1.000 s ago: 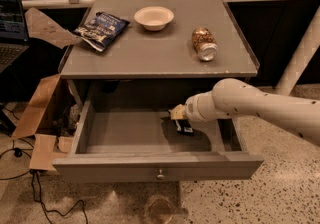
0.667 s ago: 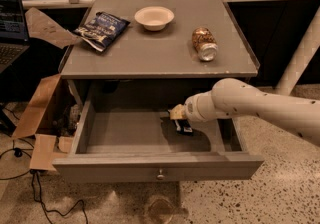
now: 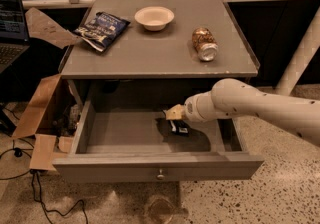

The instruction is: Place rxbar blueberry into top drawer

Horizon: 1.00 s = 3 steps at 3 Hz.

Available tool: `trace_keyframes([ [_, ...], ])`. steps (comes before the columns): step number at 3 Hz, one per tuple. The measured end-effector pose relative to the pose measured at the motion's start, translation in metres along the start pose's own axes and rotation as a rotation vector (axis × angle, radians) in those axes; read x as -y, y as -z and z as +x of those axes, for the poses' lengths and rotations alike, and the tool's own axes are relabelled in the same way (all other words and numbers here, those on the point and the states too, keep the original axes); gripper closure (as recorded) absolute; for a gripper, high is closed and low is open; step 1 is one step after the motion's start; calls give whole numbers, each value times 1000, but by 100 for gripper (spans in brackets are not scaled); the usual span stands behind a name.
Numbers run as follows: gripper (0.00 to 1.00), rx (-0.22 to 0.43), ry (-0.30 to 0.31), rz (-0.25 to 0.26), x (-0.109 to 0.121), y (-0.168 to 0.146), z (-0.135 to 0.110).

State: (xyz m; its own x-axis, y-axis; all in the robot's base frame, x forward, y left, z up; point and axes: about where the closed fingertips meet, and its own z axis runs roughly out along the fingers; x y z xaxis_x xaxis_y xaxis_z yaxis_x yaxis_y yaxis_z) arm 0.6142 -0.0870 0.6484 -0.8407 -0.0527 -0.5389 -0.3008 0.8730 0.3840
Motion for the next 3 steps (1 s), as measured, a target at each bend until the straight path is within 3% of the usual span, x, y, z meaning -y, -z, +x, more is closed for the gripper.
trace_keyframes([
  [1,12,0,0,0,0,0,0],
  [2,0,0,0,0,0,0,0],
  [3,0,0,0,0,0,0,0],
])
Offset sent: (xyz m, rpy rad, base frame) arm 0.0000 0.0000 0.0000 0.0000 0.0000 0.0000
